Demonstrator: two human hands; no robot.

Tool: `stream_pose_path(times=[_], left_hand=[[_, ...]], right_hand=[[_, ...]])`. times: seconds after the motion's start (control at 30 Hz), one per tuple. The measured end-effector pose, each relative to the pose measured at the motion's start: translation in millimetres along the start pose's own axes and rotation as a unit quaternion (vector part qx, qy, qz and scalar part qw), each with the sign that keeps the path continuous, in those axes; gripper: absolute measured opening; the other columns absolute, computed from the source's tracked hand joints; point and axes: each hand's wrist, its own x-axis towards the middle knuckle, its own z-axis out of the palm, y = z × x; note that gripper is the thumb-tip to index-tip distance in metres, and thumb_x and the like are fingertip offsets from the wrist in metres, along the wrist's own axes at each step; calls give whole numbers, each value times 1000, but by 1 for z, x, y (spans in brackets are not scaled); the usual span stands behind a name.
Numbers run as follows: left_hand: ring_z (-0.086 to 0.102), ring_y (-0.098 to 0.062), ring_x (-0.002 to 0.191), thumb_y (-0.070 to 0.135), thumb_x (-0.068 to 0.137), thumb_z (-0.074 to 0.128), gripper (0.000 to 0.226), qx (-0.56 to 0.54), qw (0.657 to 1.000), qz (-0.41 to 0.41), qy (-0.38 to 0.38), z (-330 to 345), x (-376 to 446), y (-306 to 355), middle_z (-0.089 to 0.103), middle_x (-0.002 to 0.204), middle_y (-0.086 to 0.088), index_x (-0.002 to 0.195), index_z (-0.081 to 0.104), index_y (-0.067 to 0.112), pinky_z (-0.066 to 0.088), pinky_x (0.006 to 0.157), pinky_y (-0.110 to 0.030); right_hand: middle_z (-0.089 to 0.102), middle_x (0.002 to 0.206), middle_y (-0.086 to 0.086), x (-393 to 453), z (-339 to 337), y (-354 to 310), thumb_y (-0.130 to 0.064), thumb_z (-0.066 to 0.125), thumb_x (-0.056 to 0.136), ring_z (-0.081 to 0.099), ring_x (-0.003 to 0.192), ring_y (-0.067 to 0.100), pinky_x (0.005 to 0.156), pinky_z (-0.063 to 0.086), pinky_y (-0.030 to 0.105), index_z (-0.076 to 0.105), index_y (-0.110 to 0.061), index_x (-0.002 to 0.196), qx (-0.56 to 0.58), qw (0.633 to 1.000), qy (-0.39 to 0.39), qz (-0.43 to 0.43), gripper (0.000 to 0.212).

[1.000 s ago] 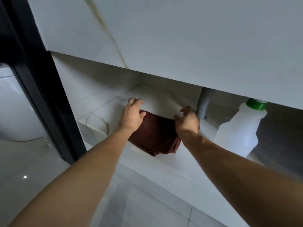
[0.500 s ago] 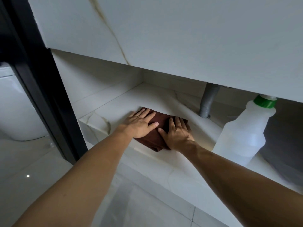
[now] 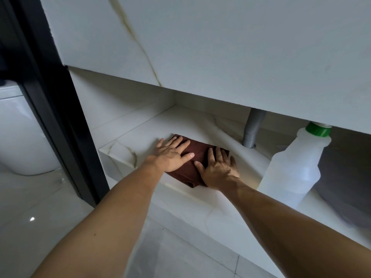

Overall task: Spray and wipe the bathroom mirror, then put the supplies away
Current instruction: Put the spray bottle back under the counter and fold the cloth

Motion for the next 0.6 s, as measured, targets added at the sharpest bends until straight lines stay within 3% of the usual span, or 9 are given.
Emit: stream_pose_path(times=[0.6], left_hand=[[-16,-6,151,67,98,14,63,-19,1000,-14,-21,-5,-5,2,-11,165,12,156,0,44,-8,123,-45]], right_hand=[[-3,170,12,-2,-6,4,-66,21,101,-1,157,27,127,2,46,2,-16,162,6,1000,-19,-16,82]])
